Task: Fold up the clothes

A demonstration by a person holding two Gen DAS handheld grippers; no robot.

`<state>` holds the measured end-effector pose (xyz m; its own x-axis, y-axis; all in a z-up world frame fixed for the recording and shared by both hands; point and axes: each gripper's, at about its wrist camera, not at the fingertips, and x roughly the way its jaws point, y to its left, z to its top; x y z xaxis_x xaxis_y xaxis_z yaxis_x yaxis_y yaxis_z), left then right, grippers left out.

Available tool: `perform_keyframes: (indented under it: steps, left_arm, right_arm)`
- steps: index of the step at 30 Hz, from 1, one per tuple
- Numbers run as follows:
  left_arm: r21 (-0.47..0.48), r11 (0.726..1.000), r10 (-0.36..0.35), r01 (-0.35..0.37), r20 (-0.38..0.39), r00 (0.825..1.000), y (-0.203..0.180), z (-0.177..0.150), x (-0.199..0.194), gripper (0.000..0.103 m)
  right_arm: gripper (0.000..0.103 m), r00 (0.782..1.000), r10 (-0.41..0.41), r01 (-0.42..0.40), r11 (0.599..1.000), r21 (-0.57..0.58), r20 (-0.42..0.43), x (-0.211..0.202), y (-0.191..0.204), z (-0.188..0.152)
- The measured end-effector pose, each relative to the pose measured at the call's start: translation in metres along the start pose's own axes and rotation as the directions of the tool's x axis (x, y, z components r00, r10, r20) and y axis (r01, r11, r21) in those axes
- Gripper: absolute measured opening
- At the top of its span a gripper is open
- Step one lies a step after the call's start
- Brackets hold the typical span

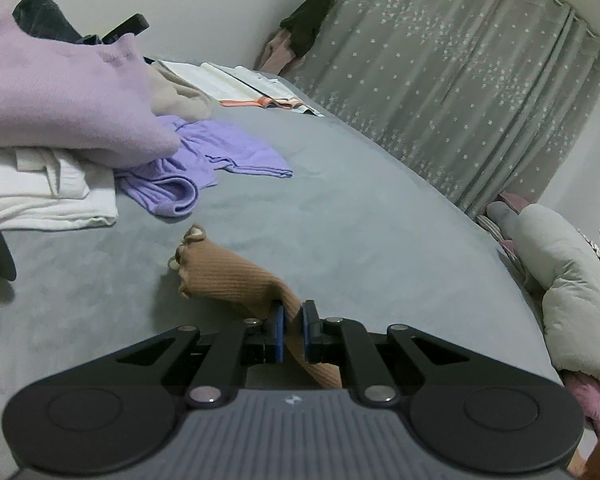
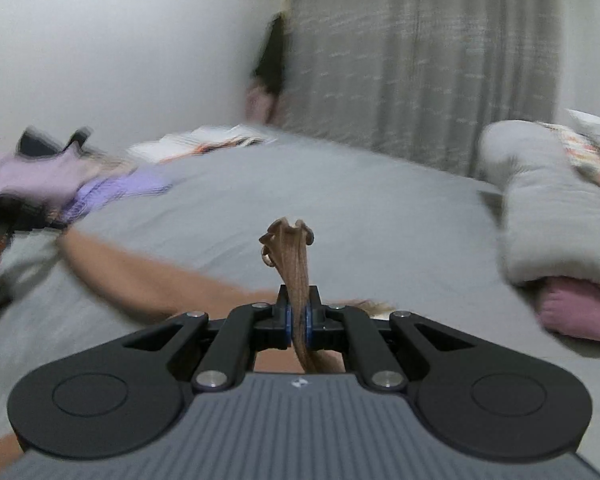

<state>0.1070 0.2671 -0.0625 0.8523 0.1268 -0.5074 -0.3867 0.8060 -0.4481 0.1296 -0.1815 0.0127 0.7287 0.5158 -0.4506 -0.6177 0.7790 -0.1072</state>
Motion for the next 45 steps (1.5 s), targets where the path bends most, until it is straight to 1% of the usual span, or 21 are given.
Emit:
perform_keyframes:
  steps: [4,8,11,13,14,15,16,17,18,20,22,24,26,27,29,32,36,38,41,44,45]
  left_arm:
    - [-0.01,1.0,-0.012,0.012,0.001,1.0,0.002,0.001,0.001,0.008]
    - [-0.006,1.0,-0.019,0.019,0.019,1.0,0.002,0.001,-0.001,0.008]
    - [0.019,1.0,0.009,-0.009,-0.005,1.0,-0.002,0.001,0.003,0.008]
    - [0.04,0.999,0.038,-0.035,-0.08,0.996,-0.004,-0.002,0.009,0.011]
    - [0.048,0.998,0.055,-0.049,-0.117,0.992,-0.005,-0.004,0.011,0.016]
    - [0.057,0.996,0.071,-0.063,-0.154,0.986,-0.006,-0.007,0.013,0.028]
    - [0.078,0.996,0.063,-0.05,-0.182,0.981,-0.012,-0.009,0.011,0.035]
    - [0.098,0.994,0.056,-0.036,-0.21,0.976,-0.019,-0.012,0.008,0.048]
    - [0.119,0.993,0.05,-0.022,-0.238,0.97,-0.025,-0.014,0.005,0.058]
    - [0.158,0.987,0.038,0.009,-0.294,0.955,-0.038,-0.02,0.0,0.065]
    - [0.195,0.98,0.03,0.042,-0.349,0.937,-0.05,-0.025,-0.005,0.066]
    - [0.229,0.97,0.023,0.076,-0.403,0.915,-0.063,-0.03,-0.01,0.067]
    - [0.264,0.949,-0.035,0.175,-0.46,0.887,-0.08,-0.047,-0.019,0.067]
    - [0.271,0.932,-0.081,0.243,-0.496,0.864,-0.09,-0.057,-0.023,0.067]
    - [0.237,0.904,-0.164,0.355,-0.575,0.801,-0.105,-0.072,-0.028,0.067]
    - [0.155,0.875,-0.249,0.459,-0.668,0.701,-0.12,-0.091,-0.034,0.067]
    - [0.077,0.864,-0.286,0.497,-0.739,0.61,-0.132,-0.116,-0.039,0.064]
    - [0.038,0.861,-0.308,0.507,-0.754,0.58,-0.135,-0.123,-0.038,0.063]
    - [-0.02,0.855,-0.342,0.518,-0.773,0.534,-0.14,-0.134,-0.036,0.063]
    - [-0.05,0.872,-0.341,0.488,-0.777,0.53,-0.144,-0.136,-0.037,0.057]
    - [-0.047,0.866,-0.347,0.497,-0.774,0.53,-0.147,-0.134,-0.041,0.057]
  right_arm:
    - [0.007,0.995,0.091,-0.094,0.987,-0.129,-0.032,-0.001,0.046,-0.015]
    - [0.007,0.982,0.155,-0.178,0.952,-0.249,-0.108,0.002,0.079,-0.036]
    - [0.007,0.968,0.169,-0.219,0.93,-0.295,-0.186,0.009,0.096,-0.055]
    - [0.01,0.962,0.164,-0.226,0.926,-0.301,-0.219,0.013,0.1,-0.064]
    - [0.013,0.965,0.15,-0.213,0.927,-0.31,-0.214,0.011,0.104,-0.066]
    - [0.016,0.968,0.139,-0.202,0.927,-0.317,-0.21,0.01,0.106,-0.067]
    - [0.027,0.967,0.135,-0.199,0.929,-0.313,-0.215,0.009,0.104,-0.064]
    - [0.037,0.967,0.13,-0.193,0.934,-0.3,-0.218,0.004,0.1,-0.059]
    - [0.04,0.971,0.12,-0.177,0.942,-0.284,-0.207,-0.004,0.092,-0.054]
    - [0.047,0.977,0.099,-0.147,0.956,-0.254,-0.191,-0.021,0.074,-0.049]
    - [0.049,0.984,0.059,-0.096,0.969,-0.226,-0.166,-0.038,0.053,-0.049]
    - [0.051,0.987,0.015,-0.048,0.978,-0.202,-0.16,-0.051,0.033,-0.055]
    - [0.051,0.98,-0.016,-0.025,0.978,-0.205,-0.197,-0.061,0.017,-0.064]
    - [0.051,0.977,-0.034,-0.012,0.977,-0.215,-0.21,-0.066,0.011,-0.068]
    - [0.051,0.972,-0.088,0.034,0.97,-0.239,-0.218,-0.074,-0.001,-0.076]
    - [0.051,0.963,-0.174,0.128,0.967,-0.219,-0.206,-0.08,-0.021,-0.086]
    - [0.051,0.945,-0.265,0.224,0.952,-0.209,-0.194,-0.081,-0.042,-0.101]
    - [0.051,0.933,-0.293,0.259,0.95,-0.177,-0.21,-0.077,-0.054,-0.111]
    - [0.051,0.927,-0.303,0.277,0.95,-0.142,-0.221,-0.075,-0.064,-0.119]
    - [0.051,0.924,-0.31,0.29,0.95,-0.118,-0.225,-0.077,-0.071,-0.124]
    - [0.051,0.925,-0.308,0.288,0.95,-0.12,-0.222,-0.077,-0.071,-0.124]
